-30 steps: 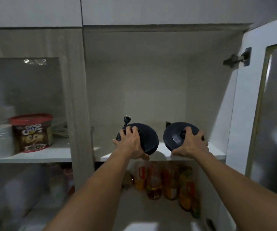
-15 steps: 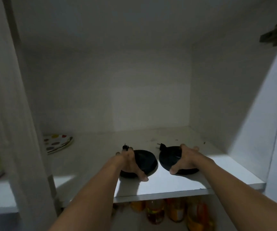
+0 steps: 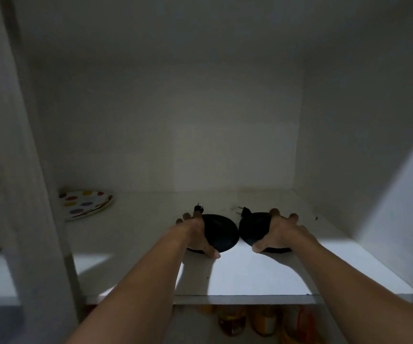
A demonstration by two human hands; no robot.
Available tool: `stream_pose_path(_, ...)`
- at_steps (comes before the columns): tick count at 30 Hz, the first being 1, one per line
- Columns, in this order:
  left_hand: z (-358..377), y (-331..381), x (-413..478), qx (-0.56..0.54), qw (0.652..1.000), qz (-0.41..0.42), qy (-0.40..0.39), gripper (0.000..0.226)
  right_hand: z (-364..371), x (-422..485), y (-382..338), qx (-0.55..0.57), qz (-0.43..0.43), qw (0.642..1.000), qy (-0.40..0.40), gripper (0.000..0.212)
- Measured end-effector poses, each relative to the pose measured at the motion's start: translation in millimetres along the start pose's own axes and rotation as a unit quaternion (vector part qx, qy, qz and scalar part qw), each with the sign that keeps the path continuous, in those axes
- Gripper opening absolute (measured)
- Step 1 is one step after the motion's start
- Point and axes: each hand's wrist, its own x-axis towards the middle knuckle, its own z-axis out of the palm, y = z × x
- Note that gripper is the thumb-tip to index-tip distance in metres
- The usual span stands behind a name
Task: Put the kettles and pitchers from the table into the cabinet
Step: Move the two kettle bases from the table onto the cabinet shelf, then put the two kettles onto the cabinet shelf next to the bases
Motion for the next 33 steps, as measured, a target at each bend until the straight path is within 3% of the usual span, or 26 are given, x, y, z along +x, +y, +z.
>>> stream_pose_path(7,8.1,8.0,-94.8,-0.046,0.978,-0.078,0.189,0.081,-5.3,-55.2,-17.4,0.101,-0.16,0.977,0.099,0.075)
stream_pose_path(11,30.9,-6.8,-195.2,-0.068,0.947,-0.193,0.249,0.073,27.8,-114.1,-46.3,0.12,-0.28,0.947,0.1,0.056)
stream_pose_path(15,54.9,-42.7,-313.0,-0.09,0.909,-0.319,0.251,0.072,81.6,-206.3,-81.6,0.093,-0.405,0.909,0.024,0.056)
stream_pose_path(21,92.6,-110.5,-494.3,-0.106,0.824,-0.501,0.241,0.07,155.1,-369.8,-126.9,0.073,-0.536,0.834,-0.11,0.058)
stream_pose_path(27,128.4,-178.2,-646.2,-0.131,0.719,-0.622,0.283,0.059,216.2,-529.1,-168.0,0.058,-0.61,0.768,-0.188,0.058)
stream_pose_path(33,161.4,-249.1,-759.8,-0.168,0.631,-0.678,0.338,0.049,272.6,-646.2,-209.2,0.048,-0.615,0.739,-0.271,0.055)
